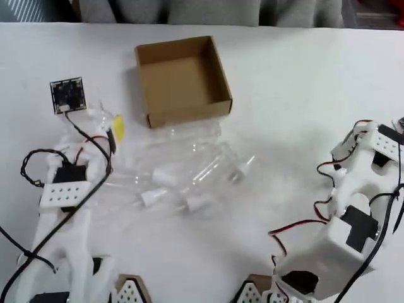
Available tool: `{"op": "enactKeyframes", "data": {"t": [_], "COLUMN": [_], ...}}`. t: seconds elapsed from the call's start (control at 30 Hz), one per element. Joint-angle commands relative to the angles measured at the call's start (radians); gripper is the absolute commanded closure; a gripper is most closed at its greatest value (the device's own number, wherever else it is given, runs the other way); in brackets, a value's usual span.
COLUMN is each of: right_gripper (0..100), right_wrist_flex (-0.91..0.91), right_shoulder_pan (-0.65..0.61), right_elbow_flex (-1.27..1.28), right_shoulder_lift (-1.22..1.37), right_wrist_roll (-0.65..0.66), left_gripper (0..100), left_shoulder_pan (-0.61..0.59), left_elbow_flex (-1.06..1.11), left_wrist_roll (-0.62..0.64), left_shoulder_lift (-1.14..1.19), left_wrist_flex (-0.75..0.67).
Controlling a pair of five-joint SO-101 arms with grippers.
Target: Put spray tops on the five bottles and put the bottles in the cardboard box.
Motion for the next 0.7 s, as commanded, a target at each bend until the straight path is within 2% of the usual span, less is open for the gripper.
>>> {"op": "enactKeyframes", "data": {"t": [0.0, 0.37, 0.67], "right_gripper": [85.4, 85.4, 85.4], "right_wrist_flex": [-0.031, -0.042, -0.001], "right_shoulder_pan": [-0.016, -0.044, -0.036], "right_elbow_flex": [-0.023, -0.026, -0.170], "right_shoulder_lift": [-0.002, 0.070, 0.222], "right_wrist_roll": [-0.015, -0.015, -0.014], "left_gripper": [98, 98, 98], "left_shoulder_pan": [-0.008, -0.008, -0.008], "left_elbow_flex": [-0.011, -0.011, -0.011], "left_wrist_roll": [-0.002, -0.002, -0.002], "left_shoulder_lift": [-0.045, -0.045, -0.045], "left_wrist_flex": [-0.014, -0.014, -0.014]}}
